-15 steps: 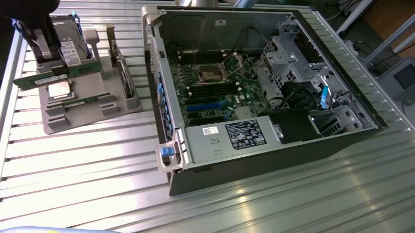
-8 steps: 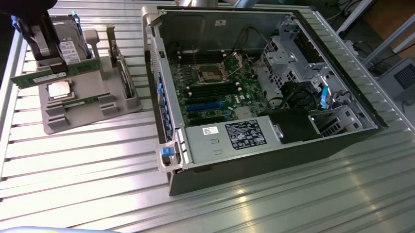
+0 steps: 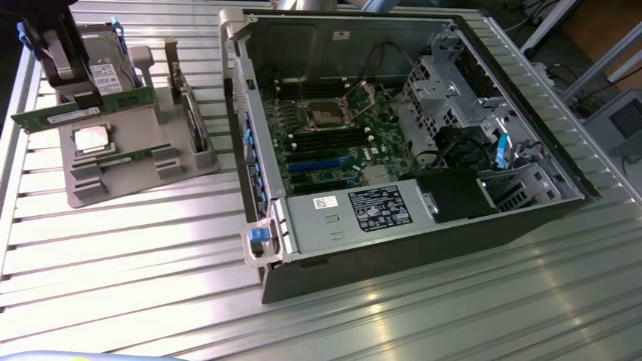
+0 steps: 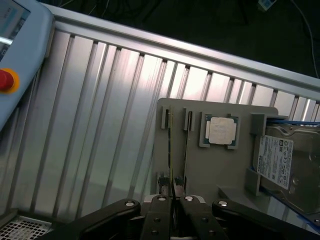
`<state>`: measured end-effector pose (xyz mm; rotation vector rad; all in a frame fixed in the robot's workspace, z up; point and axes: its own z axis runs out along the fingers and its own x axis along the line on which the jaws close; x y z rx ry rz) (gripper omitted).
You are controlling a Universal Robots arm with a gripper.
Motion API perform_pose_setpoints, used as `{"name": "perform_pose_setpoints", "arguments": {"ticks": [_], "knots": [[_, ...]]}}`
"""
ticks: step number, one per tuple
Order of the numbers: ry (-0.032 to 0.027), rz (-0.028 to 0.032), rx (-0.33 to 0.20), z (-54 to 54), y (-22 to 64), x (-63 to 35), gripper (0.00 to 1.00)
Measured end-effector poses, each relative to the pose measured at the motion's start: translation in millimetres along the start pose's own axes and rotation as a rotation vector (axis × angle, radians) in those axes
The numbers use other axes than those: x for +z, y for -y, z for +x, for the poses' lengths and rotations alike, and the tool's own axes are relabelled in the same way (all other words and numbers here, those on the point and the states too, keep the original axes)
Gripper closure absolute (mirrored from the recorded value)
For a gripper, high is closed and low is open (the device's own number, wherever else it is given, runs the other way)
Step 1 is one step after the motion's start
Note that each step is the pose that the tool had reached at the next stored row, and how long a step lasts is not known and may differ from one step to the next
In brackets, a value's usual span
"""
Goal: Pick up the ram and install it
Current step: 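Pick up the ram and move it above insertion slot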
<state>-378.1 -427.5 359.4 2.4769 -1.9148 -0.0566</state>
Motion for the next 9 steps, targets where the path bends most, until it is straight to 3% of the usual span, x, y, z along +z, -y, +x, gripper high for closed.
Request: {"name": "perform_pose_setpoints", "arguments": {"ticks": [9], "knots": [[0.0000, 0.0000, 0.000, -0.1, -0.2, -5.4, 0.87]]}}
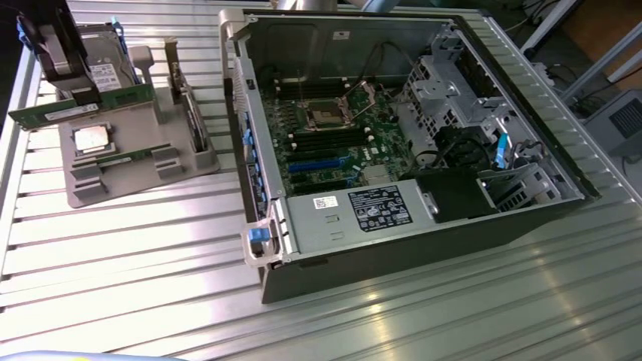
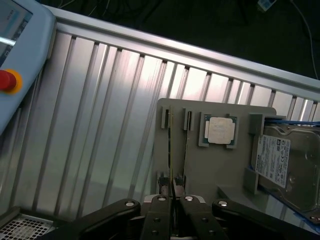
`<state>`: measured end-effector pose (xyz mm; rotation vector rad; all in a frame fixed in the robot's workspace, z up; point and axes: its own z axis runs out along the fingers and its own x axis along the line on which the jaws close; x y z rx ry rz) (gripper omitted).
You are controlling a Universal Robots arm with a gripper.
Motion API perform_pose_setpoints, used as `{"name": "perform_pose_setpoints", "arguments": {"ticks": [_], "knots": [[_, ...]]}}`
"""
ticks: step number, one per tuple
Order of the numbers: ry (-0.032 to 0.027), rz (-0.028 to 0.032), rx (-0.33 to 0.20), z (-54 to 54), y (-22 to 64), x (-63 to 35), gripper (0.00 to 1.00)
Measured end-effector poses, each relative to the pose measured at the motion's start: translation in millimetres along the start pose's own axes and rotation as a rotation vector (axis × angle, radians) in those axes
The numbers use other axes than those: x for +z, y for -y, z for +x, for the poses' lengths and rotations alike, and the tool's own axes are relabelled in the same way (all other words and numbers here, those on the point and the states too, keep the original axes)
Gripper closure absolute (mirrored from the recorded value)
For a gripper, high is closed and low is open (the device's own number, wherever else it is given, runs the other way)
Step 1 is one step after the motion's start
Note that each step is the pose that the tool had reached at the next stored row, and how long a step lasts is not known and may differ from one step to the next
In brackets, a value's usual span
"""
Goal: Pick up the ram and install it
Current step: 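Pick up the ram and move it above insertion slot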
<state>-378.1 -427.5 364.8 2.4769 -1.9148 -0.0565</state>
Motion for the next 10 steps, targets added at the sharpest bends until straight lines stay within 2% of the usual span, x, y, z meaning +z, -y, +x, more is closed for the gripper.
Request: {"name": "perform_pose_setpoints", "arguments": {"ticks": [10], "knots": [[0.0000, 0.0000, 0.000, -0.2, -0.2, -7.3, 0.87]]}}
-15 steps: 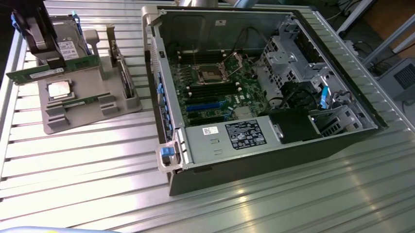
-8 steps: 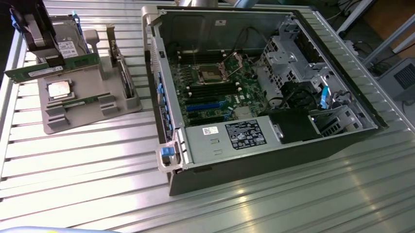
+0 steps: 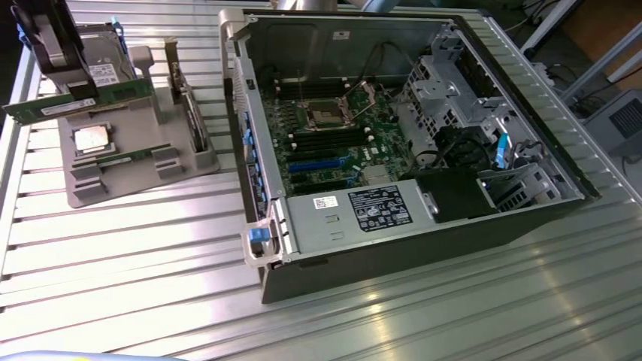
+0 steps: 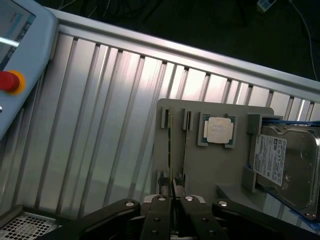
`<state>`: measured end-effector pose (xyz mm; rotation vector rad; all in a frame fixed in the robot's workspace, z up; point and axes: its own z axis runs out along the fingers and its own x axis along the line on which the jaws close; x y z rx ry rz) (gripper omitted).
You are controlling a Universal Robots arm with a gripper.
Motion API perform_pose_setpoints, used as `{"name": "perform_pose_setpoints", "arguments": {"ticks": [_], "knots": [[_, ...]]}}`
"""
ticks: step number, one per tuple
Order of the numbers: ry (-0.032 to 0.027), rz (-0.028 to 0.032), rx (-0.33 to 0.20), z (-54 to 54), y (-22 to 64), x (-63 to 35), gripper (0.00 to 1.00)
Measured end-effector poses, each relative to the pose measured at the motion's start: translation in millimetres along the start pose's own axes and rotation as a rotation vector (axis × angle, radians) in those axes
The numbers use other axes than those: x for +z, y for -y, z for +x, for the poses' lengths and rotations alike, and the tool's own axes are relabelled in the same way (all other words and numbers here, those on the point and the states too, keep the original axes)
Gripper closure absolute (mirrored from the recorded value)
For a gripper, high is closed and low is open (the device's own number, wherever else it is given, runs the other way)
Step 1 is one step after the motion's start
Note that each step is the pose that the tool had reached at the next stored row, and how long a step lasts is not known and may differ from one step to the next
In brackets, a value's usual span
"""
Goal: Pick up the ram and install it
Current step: 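Pick up the ram and move it above insertion slot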
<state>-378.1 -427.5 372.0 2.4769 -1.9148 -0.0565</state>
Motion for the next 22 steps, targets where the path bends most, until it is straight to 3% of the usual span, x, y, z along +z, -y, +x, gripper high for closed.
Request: {"name": "perform_pose_setpoints", "arguments": {"ticks": [8, 11, 22], "knots": [[0.0001, 0.0001, 0.001, -0.1, -0.2, -6.4, 0.87], [0.0014, 0.0009, 0.046, -0.2, -0.3, -7.9, 0.87], [0.0037, 0.0027, 0.121, -0.5, -0.7, -22.3, 0.87]]}}
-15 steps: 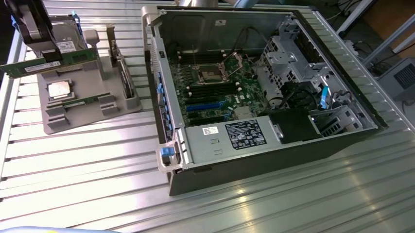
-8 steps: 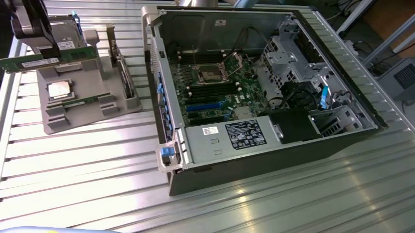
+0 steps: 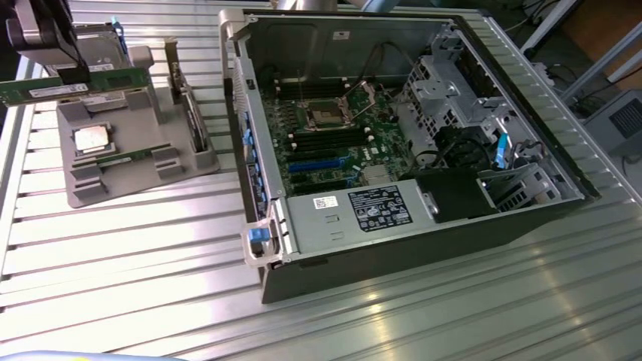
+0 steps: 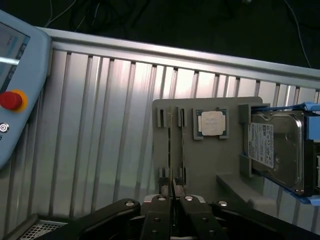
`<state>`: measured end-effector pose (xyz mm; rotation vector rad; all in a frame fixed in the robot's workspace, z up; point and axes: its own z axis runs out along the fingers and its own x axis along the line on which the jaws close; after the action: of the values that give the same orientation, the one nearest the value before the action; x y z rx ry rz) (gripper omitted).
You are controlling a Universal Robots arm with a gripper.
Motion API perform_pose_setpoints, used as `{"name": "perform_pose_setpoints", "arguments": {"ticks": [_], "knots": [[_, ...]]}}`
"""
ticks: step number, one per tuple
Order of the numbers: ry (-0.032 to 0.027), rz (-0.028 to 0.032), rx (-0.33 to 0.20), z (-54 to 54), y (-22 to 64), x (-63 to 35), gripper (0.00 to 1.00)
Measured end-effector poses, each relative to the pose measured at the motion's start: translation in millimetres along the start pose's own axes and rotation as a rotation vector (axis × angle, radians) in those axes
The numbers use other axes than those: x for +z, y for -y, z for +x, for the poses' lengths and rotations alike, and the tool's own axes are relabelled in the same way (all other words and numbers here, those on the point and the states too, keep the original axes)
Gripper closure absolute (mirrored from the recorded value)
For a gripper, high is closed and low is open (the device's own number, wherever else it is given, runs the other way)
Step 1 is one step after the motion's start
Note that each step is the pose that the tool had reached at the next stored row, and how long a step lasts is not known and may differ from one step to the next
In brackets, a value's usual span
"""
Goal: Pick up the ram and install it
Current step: 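Pick up the ram and move it above insertion slot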
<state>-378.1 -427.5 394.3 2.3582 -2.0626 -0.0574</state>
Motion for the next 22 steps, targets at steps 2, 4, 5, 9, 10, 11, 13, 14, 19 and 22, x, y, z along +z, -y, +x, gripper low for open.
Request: {"name": "perform_pose_setpoints", "arguments": {"ticks": [2, 4, 5, 9, 10, 11, 13, 14, 19, 22], "knots": [[0.0011, 0.0008, 0.037, 0.0, 0.0, -1.3, 0.87], [0.0019, 0.0013, 0.066, -0.1, 0.1, -2.9, 0.87], [0.0022, 0.0016, 0.075, -0.1, 0.0, -4.2, 0.87], [0.0030, 0.0022, 0.097, -0.2, 0.0, -7.2, 0.87], [0.0031, 0.0022, 0.103, -0.2, 0.0, -7.8, 0.87], [0.0033, 0.0024, 0.109, -0.2, 0.0, -8.7, 0.87], [0.0038, 0.0027, 0.126, -0.3, 0.1, -16.4, 0.87], [0.0038, 0.0027, 0.126, -0.3, 0.0, -19.2, 0.87], [0.0040, 0.0004, 0.126, 0.1, 3.8, -22.9, 0.87], [0.0043, -0.0034, 0.126, 0.9, 9.5, -23.1, 0.87]]}}
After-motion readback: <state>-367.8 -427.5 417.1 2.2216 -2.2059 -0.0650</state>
